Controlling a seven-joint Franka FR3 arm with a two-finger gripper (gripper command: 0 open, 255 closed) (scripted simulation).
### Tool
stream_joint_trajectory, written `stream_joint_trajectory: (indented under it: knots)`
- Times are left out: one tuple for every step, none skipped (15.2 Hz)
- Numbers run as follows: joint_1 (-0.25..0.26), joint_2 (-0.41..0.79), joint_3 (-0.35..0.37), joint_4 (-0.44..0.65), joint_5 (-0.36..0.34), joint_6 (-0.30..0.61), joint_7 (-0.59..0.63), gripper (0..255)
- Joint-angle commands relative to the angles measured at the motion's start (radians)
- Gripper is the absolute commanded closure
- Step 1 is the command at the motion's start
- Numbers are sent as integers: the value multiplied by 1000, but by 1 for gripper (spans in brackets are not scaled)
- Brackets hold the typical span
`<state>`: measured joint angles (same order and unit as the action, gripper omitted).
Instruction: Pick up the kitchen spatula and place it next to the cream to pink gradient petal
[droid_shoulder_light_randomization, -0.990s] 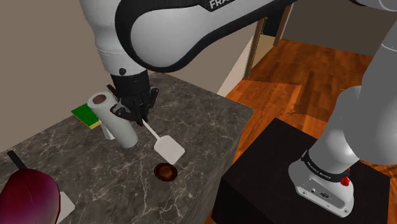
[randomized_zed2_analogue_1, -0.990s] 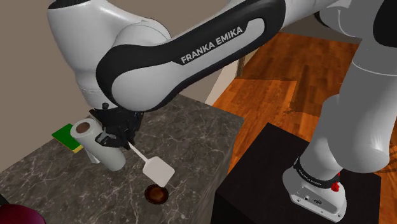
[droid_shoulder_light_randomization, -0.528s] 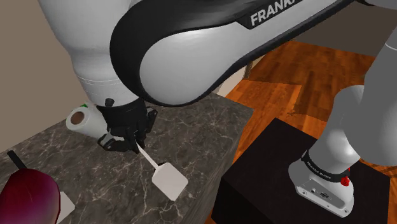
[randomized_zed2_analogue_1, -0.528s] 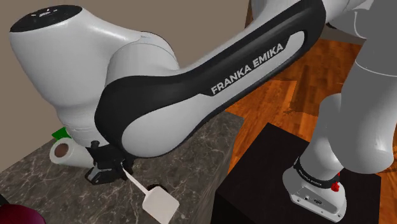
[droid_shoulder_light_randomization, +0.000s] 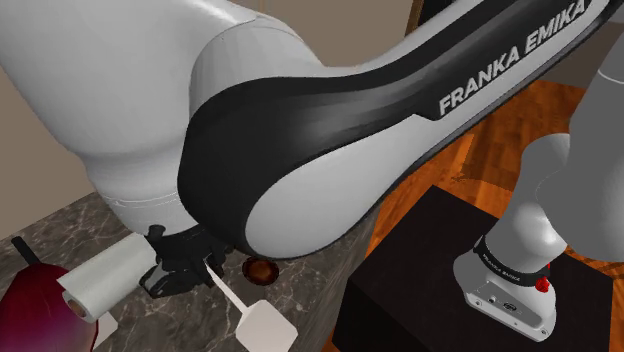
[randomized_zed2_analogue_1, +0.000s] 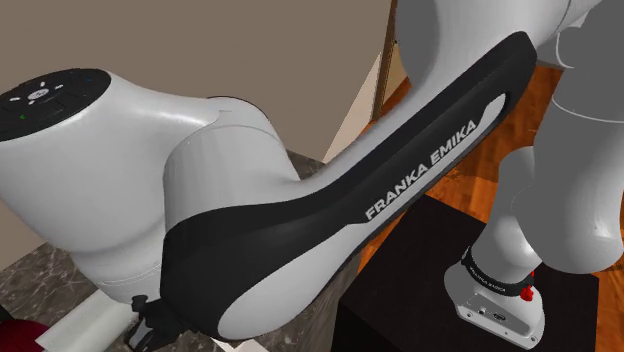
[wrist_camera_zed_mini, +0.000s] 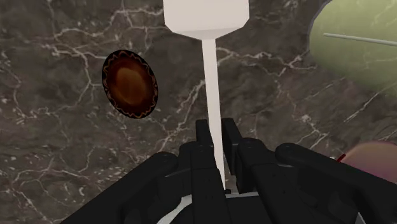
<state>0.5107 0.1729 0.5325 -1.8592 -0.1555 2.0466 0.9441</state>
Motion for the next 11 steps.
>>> stream_joint_trajectory:
  knots:
    - [2, 8, -1, -19, -7, 26, 7, 255]
    - [2, 13, -2, -28, -11, 38, 10, 255]
    - [3, 18, -3, -35, -14, 50, 13, 255]
    - [4, 23, -4, -43, -18, 62, 16, 255]
    - [4, 29, -5, -50, -23, 74, 19, 255]
    - [5, 34, -6, -58, -27, 86, 23, 255]
    - [6, 40, -7, -65, -31, 98, 26, 255]
    - [7, 46, -8, -71, -36, 109, 30, 255]
    - [8, 52, -10, -78, -41, 121, 33, 255]
    - [9, 59, -11, -84, -46, 132, 37, 255]
    - [11, 65, -13, -90, -51, 144, 41, 255]
